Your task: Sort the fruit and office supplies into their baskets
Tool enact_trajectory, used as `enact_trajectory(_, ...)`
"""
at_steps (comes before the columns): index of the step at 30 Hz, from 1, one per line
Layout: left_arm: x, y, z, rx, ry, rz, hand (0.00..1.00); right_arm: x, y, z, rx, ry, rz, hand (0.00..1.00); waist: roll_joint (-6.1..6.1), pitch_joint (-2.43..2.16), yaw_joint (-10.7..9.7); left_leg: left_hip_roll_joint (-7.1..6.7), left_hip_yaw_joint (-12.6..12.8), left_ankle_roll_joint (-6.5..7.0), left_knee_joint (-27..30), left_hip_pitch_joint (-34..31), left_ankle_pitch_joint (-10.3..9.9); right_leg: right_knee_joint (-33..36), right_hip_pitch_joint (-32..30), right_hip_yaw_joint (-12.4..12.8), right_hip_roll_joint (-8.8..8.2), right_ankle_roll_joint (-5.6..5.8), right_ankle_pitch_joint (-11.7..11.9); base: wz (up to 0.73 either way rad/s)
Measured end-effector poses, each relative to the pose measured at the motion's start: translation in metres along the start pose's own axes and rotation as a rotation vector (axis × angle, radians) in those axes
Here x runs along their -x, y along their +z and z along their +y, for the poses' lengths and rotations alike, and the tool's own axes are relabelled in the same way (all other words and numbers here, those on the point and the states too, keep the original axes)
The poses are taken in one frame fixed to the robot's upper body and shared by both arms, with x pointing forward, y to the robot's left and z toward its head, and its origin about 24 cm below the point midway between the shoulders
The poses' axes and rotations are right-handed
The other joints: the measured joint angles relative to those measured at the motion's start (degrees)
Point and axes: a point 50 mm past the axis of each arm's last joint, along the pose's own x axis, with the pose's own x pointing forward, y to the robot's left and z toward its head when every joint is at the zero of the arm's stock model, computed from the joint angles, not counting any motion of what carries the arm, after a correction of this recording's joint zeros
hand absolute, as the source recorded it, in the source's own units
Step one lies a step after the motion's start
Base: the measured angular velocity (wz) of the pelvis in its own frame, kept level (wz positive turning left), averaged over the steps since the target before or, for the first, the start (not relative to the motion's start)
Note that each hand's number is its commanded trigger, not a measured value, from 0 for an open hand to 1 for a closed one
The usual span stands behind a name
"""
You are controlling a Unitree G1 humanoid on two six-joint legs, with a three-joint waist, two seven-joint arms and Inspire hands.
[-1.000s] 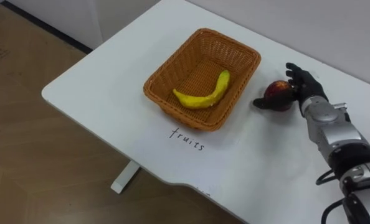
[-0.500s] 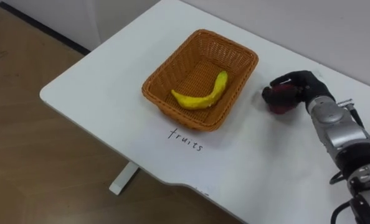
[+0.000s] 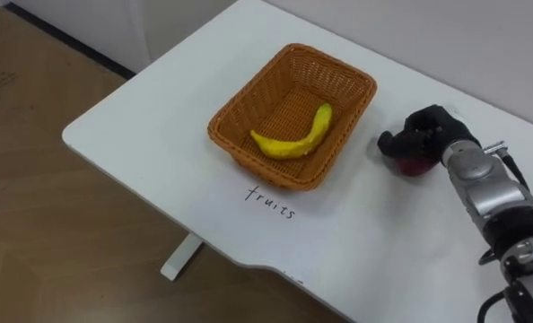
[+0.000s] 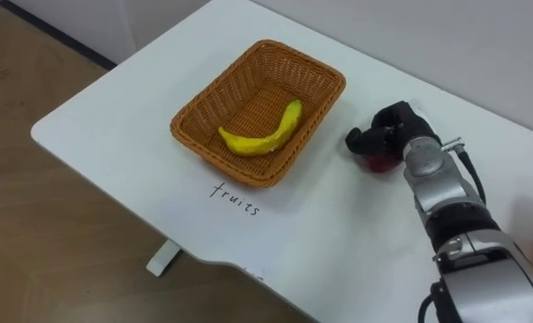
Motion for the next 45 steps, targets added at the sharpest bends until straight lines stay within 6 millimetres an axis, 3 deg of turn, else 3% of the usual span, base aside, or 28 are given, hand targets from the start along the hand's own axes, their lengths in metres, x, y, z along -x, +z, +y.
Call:
enact_trajectory(13, 0.000, 0.000, 0.000, 0.019, 0.016, 0.001, 0.00, 0.000, -0.002, 0.002, 0.002, 0.023, 0.011, 1.00, -0.35, -0.34, -2.23, -0.05, -0.16, -0.05, -0.13, 1.28, 0.03, 0.03, 1.51, -0.05, 0.03, 0.00, 0.00, 0.01)
enact_trajectory(21, 0.000, -0.002, 0.000, 0.042, 0.019, 0.004, 0.00, 0.000, -0.002, -0.001, -0.028, 0.014, 0.009, 1.00, -0.35, -0.70, -2.64, -0.03, 0.06, -0.05, -0.08, 1.75, 0.03, 0.01, 2.04, 1.36, 0.23, -0.01, 0.01, 0.00)
enact_trajectory(26, 0.001, -0.005, 0.003, 0.060, 0.031, 0.009, 0.00, 0.003, 0.018, -0.008, -0.072, -0.029, -0.094, 1.00, 0.78, -1.41, -3.08, 0.14, 0.81, -0.06, -0.73, 2.59, 0.04, 0.05, 2.36, 1.93, 0.25, -0.01, 0.01, -0.07)
enact_trajectory(32, 0.001, -0.002, 0.007, 0.084, 0.035, -0.008, 0.00, 0.010, 0.038, -0.016, -0.103, -0.081, -0.208, 1.00, 0.67, -1.40, -3.14, 0.11, 0.83, -0.03, -1.18, 2.79, 0.26, 0.05, 2.36, 1.92, 0.19, -0.01, 0.01, 0.00)
enact_trajectory(41, 0.001, -0.005, 0.006, 0.081, 0.030, -0.002, 0.00, 0.013, 0.051, -0.018, -0.101, -0.084, -0.261, 1.00, 0.23, -1.18, -2.70, 0.09, 1.22, 0.08, -1.94, 4.23, 0.31, 0.14, 3.27, 2.40, 0.05, 0.16, -0.10, -0.02)
enact_trajectory(45, 0.001, -0.006, 0.005, 0.068, 0.028, 0.000, 0.00, 0.019, 0.068, -0.018, -0.086, -0.083, -0.333, 1.00, -0.57, -0.92, -2.63, 0.12, 1.34, 0.09, -2.07, 3.97, 0.32, 0.15, 2.80, 2.37, 0.05, 0.14, -0.13, -0.02)
